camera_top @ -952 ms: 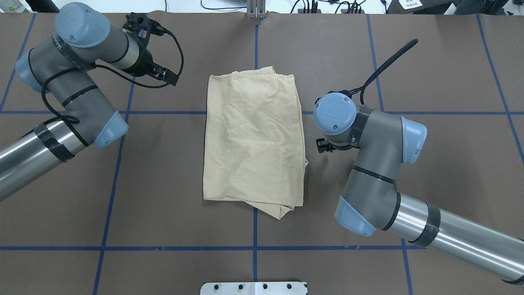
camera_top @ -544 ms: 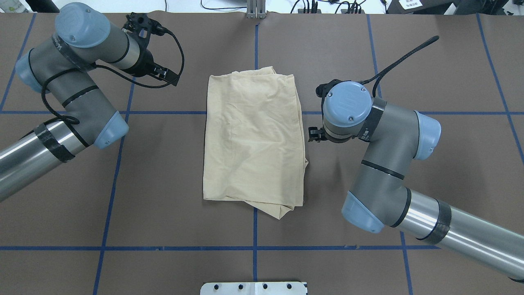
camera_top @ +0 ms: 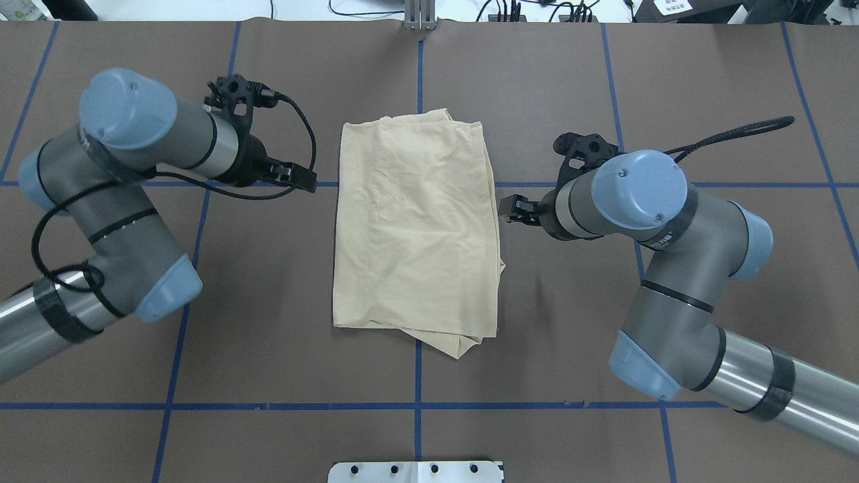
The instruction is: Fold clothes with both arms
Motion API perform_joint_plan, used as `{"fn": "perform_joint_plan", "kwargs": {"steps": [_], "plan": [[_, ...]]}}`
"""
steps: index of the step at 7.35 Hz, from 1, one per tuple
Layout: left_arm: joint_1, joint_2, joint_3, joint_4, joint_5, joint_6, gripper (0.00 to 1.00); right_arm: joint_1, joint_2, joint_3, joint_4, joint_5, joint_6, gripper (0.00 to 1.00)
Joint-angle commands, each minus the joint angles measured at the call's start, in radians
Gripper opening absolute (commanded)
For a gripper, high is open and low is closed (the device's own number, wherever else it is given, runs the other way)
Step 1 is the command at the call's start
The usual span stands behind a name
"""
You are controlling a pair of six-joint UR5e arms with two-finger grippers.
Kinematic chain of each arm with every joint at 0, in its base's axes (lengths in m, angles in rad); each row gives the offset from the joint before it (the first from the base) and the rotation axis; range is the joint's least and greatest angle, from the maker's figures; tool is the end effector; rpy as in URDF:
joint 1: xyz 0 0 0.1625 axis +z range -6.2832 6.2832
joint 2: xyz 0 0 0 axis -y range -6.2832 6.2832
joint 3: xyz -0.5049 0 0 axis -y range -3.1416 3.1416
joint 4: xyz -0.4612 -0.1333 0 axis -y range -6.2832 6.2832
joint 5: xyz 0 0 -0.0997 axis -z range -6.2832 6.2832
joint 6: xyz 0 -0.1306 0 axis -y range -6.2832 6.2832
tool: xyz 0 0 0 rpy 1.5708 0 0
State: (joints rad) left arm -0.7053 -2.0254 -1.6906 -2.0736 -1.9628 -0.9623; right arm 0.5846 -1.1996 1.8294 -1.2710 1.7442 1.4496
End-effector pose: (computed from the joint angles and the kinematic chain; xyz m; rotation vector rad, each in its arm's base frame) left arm 0.5264 -0.5577 0.3349 0.3689 1.0558 0.1245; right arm -0.5381 -0.4889 0.3584 0.1705 -0.9305 0.3480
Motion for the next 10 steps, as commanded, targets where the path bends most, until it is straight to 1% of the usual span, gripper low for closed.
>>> {"fn": "perform_joint_plan", "kwargs": {"steps": [1, 2, 3, 4, 5, 6, 7, 8, 10], "plan": [[0.215, 0.030, -0.096, 0.010, 0.153, -0.282, 1.00, -0.002, -0.064, 0.040, 0.048, -0.003, 0.038, 1.00], [0.260, 0.059, -0.101, 0.021, 0.166, -0.338, 1.00, -0.002, -0.064, 0.039, 0.047, -0.005, 0.037, 1.00], [0.276, 0.062, -0.101, 0.023, 0.166, -0.351, 1.00, -0.002, -0.064, 0.039, 0.047, -0.003, 0.037, 1.00], [0.280, 0.063, -0.098, 0.038, 0.166, -0.352, 0.90, -0.003, -0.063, 0.039, 0.047, -0.002, 0.037, 1.00], [0.282, 0.057, -0.096, 0.053, 0.171, -0.383, 0.65, -0.005, -0.063, 0.039, 0.047, -0.002, 0.037, 1.00], [0.283, 0.051, -0.092, 0.065, 0.168, -0.470, 0.31, -0.006, -0.063, 0.039, 0.047, 0.000, 0.037, 1.00], [0.284, 0.054, -0.095, 0.067, 0.171, -0.580, 0.29, -0.009, -0.063, 0.039, 0.047, 0.000, 0.037, 1.00], [0.284, 0.051, -0.092, 0.063, 0.173, -0.702, 0.32, -0.011, -0.061, 0.039, 0.047, 0.000, 0.037, 1.00], [0.288, 0.057, -0.093, 0.063, 0.173, -0.698, 0.40, -0.011, -0.061, 0.039, 0.047, 0.000, 0.037, 1.00]]}}
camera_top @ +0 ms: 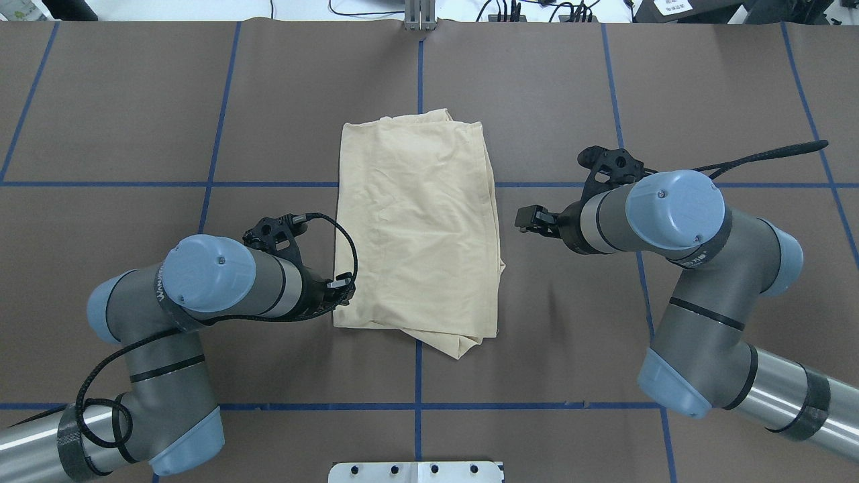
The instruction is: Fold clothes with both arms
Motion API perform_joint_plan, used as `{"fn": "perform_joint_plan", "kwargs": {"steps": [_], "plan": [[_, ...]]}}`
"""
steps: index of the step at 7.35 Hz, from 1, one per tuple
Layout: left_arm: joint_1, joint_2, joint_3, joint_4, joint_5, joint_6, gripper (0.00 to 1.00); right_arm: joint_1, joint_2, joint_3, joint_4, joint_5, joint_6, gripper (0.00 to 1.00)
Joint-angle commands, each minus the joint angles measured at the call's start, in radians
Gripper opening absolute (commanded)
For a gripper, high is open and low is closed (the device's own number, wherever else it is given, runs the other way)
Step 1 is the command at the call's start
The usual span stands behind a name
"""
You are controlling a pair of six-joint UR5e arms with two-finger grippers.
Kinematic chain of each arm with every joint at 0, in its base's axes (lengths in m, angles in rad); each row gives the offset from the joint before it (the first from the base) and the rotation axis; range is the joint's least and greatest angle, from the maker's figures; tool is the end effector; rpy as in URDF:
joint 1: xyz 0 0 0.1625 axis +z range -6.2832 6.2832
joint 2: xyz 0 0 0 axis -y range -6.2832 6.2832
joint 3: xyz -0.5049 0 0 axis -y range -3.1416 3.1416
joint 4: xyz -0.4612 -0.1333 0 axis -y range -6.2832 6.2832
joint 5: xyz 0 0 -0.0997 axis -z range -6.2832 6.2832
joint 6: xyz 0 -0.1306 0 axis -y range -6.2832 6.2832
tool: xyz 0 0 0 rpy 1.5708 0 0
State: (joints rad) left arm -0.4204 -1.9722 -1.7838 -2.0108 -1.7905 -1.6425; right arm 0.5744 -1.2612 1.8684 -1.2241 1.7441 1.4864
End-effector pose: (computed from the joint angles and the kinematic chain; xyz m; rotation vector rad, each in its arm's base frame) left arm 0.6275 -0.3954 0.3376 -0.0138 1.0734 -0.3285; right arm -0.5234 -0.4707 0.3733 0.1574 -0.9577 0.3686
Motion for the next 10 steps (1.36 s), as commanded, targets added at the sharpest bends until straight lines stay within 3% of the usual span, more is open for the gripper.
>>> {"fn": "perform_joint_plan", "kwargs": {"steps": [1, 10], "plan": [[0.014, 0.006, 0.000, 0.003, -0.001, 0.018, 0.43, -0.001, 0.002, 0.000, 0.000, 0.000, 0.000, 1.00], [0.043, 0.007, 0.020, 0.004, 0.000, 0.030, 0.42, -0.002, 0.003, 0.000, 0.000, 0.000, 0.000, 1.00]]}}
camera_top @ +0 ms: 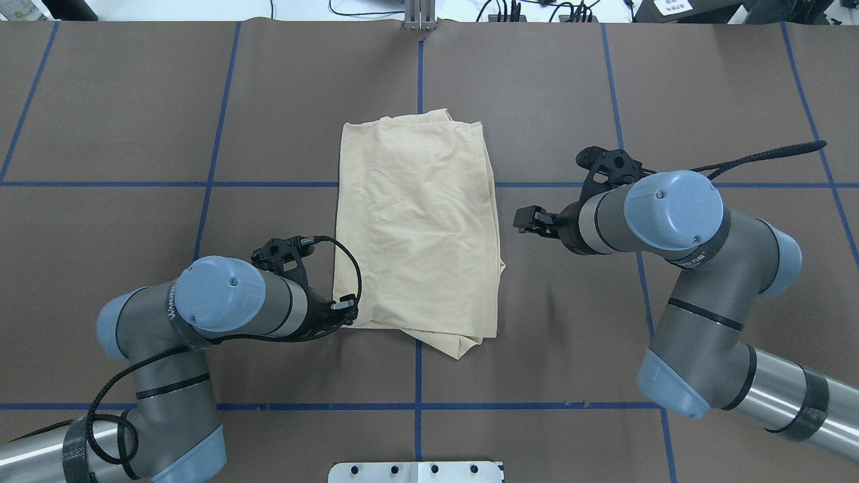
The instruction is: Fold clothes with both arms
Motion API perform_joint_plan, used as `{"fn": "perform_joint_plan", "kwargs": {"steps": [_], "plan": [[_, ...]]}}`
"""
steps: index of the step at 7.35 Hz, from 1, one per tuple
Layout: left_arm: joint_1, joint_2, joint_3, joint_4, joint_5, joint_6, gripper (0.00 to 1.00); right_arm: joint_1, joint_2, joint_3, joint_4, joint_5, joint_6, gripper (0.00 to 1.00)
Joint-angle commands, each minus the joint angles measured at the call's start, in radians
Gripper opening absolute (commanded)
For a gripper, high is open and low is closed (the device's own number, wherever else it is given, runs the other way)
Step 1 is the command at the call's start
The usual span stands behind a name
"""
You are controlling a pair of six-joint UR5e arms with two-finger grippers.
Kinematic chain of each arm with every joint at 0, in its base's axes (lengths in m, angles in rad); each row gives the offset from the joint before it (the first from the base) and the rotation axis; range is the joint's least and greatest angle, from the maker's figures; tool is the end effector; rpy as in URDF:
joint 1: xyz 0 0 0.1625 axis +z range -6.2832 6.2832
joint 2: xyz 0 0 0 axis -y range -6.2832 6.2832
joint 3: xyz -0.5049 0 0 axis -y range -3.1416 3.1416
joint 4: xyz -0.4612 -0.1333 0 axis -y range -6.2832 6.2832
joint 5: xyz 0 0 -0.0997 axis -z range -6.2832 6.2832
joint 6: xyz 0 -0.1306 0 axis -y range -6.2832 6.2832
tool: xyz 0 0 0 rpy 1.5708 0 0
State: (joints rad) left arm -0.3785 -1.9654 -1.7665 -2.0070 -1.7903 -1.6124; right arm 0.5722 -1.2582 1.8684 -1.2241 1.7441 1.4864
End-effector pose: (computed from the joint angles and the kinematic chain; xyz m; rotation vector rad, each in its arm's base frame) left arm 0.6469 -0.3701 0.3526 -0.0257 1.0442 -0.2687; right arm -0.5250 -0.4699 0.3713 0.1573 -0.9606 0.3661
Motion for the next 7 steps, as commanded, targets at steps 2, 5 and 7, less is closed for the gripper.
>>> {"fn": "perform_joint_plan", "kwargs": {"steps": [2, 5, 7], "plan": [[0.006, -0.003, 0.009, -0.003, 0.000, -0.001, 0.40, -0.002, 0.000, 0.000, 0.002, 0.000, 0.000, 1.00], [0.007, -0.001, 0.010, -0.004, 0.002, -0.001, 0.35, -0.006, 0.000, 0.000, 0.002, -0.002, 0.000, 1.00], [0.007, -0.001, 0.009, -0.007, 0.002, -0.001, 0.28, -0.008, -0.001, 0.000, 0.002, -0.003, 0.000, 1.00]]}}
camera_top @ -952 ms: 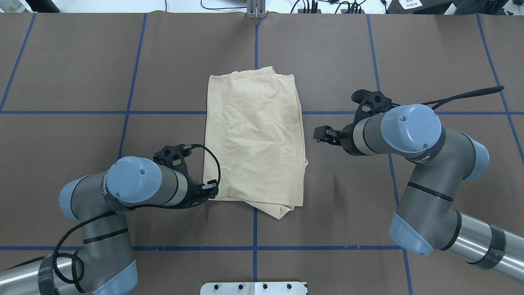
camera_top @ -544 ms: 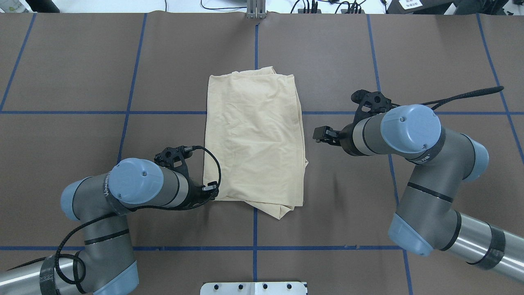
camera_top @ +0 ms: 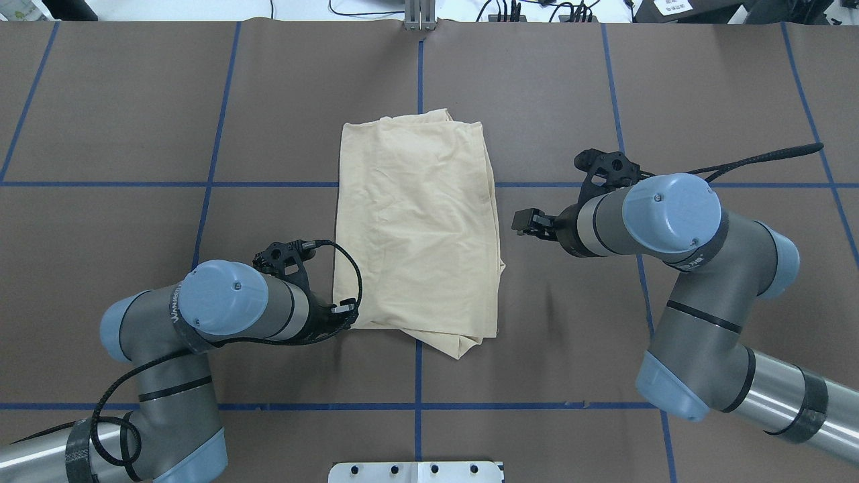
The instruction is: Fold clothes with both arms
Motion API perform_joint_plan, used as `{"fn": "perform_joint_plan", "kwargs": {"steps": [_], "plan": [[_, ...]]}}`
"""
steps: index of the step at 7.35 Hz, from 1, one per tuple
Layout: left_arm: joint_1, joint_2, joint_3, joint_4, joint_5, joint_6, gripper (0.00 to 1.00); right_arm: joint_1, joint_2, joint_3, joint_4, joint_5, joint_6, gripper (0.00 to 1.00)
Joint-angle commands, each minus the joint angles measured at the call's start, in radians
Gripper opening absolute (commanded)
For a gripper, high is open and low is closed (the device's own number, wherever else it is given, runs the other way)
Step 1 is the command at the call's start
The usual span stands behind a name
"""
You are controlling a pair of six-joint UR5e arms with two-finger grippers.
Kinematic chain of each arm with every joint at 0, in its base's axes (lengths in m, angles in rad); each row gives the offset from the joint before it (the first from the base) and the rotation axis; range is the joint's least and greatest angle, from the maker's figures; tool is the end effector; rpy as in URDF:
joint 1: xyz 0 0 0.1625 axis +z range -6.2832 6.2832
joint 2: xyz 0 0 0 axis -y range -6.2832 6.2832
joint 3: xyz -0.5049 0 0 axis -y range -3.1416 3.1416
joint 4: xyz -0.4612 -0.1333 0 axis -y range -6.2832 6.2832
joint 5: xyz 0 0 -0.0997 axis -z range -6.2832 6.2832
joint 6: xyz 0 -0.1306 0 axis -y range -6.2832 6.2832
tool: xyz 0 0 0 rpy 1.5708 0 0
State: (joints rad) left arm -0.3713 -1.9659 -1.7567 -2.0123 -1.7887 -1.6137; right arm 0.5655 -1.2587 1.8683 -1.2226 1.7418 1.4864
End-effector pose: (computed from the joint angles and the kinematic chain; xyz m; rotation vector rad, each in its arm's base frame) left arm 0.6521 -0.3666 0.3567 -0.0295 1.0399 -0.2649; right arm -0.5279 -0.4666 0.3714 0.1564 -0.9612 0.3609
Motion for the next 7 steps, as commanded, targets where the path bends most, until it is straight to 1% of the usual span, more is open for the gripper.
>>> {"fn": "perform_joint_plan", "kwargs": {"steps": [1, 2, 3, 4, 5, 6, 7], "plan": [[0.000, -0.002, -0.001, -0.002, 0.000, -0.002, 0.09, -0.004, -0.001, 0.000, -0.002, -0.002, 0.000, 1.00], [0.000, -0.002, -0.001, -0.003, 0.000, 0.000, 0.00, -0.015, -0.001, 0.000, 0.000, -0.008, 0.002, 1.00], [0.000, -0.007, -0.003, -0.002, -0.001, 0.000, 0.00, -0.028, 0.001, -0.001, -0.002, -0.018, 0.003, 1.00], [0.000, -0.008, -0.003, -0.002, -0.003, 0.000, 0.00, -0.044, 0.013, -0.001, -0.018, -0.024, 0.065, 1.00], [0.000, -0.008, -0.003, -0.002, -0.003, 0.000, 0.00, -0.077, 0.057, -0.001, -0.111, -0.042, 0.159, 1.00], [0.000, -0.008, -0.003, -0.003, -0.003, 0.000, 0.00, -0.111, 0.132, -0.005, -0.247, -0.088, 0.223, 0.98], [0.000, -0.010, -0.003, -0.003, -0.005, 0.000, 0.00, -0.133, 0.178, -0.003, -0.317, -0.099, 0.307, 0.96]]}}
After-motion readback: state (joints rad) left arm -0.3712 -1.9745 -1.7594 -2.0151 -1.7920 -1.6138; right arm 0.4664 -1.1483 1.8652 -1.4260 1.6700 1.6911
